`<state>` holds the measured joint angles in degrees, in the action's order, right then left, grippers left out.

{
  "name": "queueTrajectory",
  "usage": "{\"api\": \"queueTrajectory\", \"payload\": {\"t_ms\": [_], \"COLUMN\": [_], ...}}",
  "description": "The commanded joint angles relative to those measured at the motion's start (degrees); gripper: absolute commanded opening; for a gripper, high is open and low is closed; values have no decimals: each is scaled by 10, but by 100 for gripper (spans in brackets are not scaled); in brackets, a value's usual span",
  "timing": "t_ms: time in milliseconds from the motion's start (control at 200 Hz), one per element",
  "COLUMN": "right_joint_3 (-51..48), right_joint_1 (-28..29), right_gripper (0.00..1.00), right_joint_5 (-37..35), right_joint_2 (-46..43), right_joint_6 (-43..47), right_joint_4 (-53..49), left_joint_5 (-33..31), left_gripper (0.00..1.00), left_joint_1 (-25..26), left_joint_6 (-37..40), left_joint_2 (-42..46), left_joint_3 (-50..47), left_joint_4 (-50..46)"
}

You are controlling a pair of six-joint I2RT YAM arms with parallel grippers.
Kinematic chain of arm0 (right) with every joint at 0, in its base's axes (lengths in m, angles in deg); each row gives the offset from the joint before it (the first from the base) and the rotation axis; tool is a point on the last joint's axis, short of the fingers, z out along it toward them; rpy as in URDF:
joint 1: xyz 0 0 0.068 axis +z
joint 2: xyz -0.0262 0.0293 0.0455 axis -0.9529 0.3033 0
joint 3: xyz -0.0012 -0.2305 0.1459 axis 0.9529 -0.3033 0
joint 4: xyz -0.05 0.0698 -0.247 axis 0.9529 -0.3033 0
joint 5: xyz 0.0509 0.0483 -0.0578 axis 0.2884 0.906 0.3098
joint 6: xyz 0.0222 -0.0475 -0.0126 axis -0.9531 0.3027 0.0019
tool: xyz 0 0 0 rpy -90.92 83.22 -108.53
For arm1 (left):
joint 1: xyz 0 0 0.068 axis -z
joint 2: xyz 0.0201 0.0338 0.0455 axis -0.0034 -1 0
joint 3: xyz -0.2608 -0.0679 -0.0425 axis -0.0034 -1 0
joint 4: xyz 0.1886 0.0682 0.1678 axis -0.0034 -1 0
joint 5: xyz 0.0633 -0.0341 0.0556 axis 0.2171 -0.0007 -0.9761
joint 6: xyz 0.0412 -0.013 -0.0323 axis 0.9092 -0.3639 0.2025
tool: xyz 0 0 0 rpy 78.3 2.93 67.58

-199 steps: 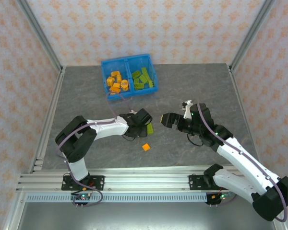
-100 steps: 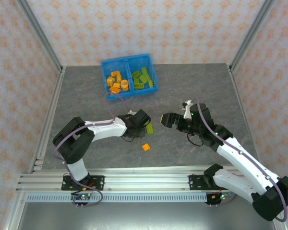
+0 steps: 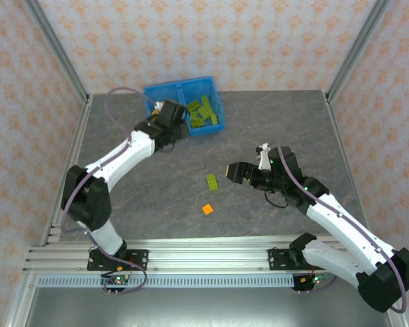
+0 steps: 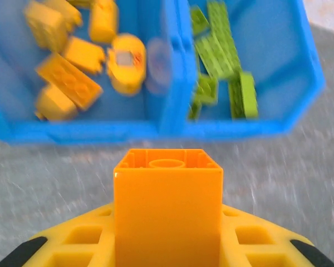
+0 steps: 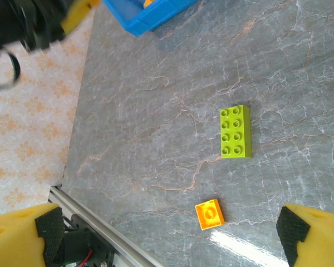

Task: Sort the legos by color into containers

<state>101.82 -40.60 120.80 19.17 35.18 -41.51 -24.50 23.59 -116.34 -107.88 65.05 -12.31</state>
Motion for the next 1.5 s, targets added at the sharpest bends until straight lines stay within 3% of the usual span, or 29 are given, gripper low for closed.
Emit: {"api": "queueTrajectory", "payload": {"t_ms": [0,285,390,586,756,901,1156,1341,1496], "right_joint_3": [7,13,10,5,12,18,22,23,28], "right_joint_1": [3,3,3,3,4,3,3,3,1], "right_gripper": [99,99,99,99,99,99,99,99,99], "right_joint_5": [-2,-19,-20,-22,-19,-17,-24,-56,-82], "right_joint_2": [-14,-44,-51,-54,-41,-29,-14,-7,-4], "right_joint_6": [2,1,-2,-8,-9,-9,-4,14,45], "right_joint_4": [0,-29,-34,-28,-21,-16,-7,-8,-30], "left_joint_5": [-26,-16,-1,12,19,32,90,84,120], "left_gripper": [26,27,29,45,54,53,53,52,52], "left_joint_1": [-33,-104,-116,-117,-117,-117,-94,-1,120], "left_joint_6": [42,55,60,68,56,52,3,30,137], "left_joint_2": [-96,-334,-361,-352,-300,-255,-79,88,190], "left_joint_3": [111,368,384,357,291,262,102,-53,-176], "left_joint_4": [-52,-132,-122,-102,-60,-53,-9,-20,-27]}}
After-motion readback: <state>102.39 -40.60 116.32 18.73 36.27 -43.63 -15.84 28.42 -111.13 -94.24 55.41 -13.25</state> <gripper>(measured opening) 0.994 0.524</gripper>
